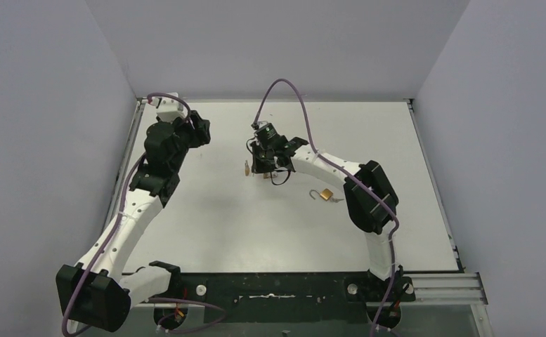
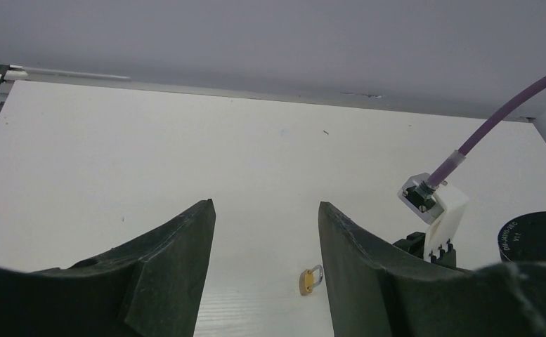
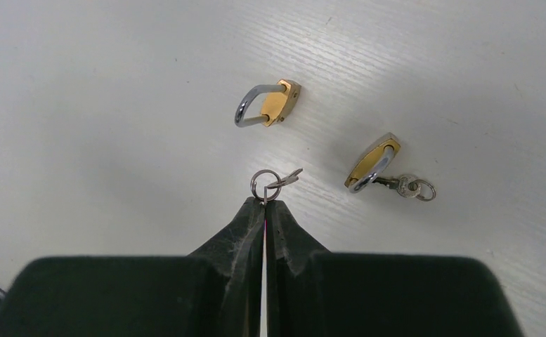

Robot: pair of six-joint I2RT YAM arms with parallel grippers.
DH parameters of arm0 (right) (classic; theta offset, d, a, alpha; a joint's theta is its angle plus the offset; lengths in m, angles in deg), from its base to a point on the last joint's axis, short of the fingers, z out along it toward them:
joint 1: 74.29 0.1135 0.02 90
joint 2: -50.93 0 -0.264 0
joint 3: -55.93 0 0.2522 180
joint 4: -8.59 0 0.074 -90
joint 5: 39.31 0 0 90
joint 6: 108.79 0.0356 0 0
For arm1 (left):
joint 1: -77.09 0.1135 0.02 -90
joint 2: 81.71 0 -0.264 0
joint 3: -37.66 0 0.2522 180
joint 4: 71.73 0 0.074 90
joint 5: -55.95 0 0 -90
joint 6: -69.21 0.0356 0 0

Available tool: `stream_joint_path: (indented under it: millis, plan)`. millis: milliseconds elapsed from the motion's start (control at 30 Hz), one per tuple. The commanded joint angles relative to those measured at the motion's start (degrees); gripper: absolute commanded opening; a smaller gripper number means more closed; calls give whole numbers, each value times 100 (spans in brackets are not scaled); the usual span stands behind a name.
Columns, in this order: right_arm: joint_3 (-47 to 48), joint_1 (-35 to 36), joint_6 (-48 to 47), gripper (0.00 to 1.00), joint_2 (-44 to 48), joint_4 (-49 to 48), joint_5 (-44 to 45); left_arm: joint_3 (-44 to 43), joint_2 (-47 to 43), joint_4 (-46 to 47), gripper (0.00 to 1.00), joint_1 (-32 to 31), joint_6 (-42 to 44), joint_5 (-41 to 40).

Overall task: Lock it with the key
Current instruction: Place the key at the center of the board.

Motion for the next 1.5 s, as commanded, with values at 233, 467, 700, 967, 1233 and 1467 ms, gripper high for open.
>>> stream_joint_path:
  millis: [233, 467, 700, 967, 1233, 1467]
  plan:
    - [1109, 39, -292, 0, -505, 702, 552, -138, -290, -261, 53, 230, -8, 339]
    - [1357, 39, -404, 0, -757, 851, 604, -135, -330, -447, 54, 316, -23, 402]
    - [1399, -11, -475, 3, -856, 829, 542, -173, -297, -494, 54, 353, -33, 467]
    - [1462, -57, -588, 17, -916, 817, 378, -164, -291, -525, 54, 379, -42, 474]
    - [1462, -79, -641, 25, -771, 806, 287, -239, -328, -680, 54, 401, -38, 505]
    - [1504, -128, -871, 32, 224, 962, 520, -314, -550, -875, 54, 397, 16, 743]
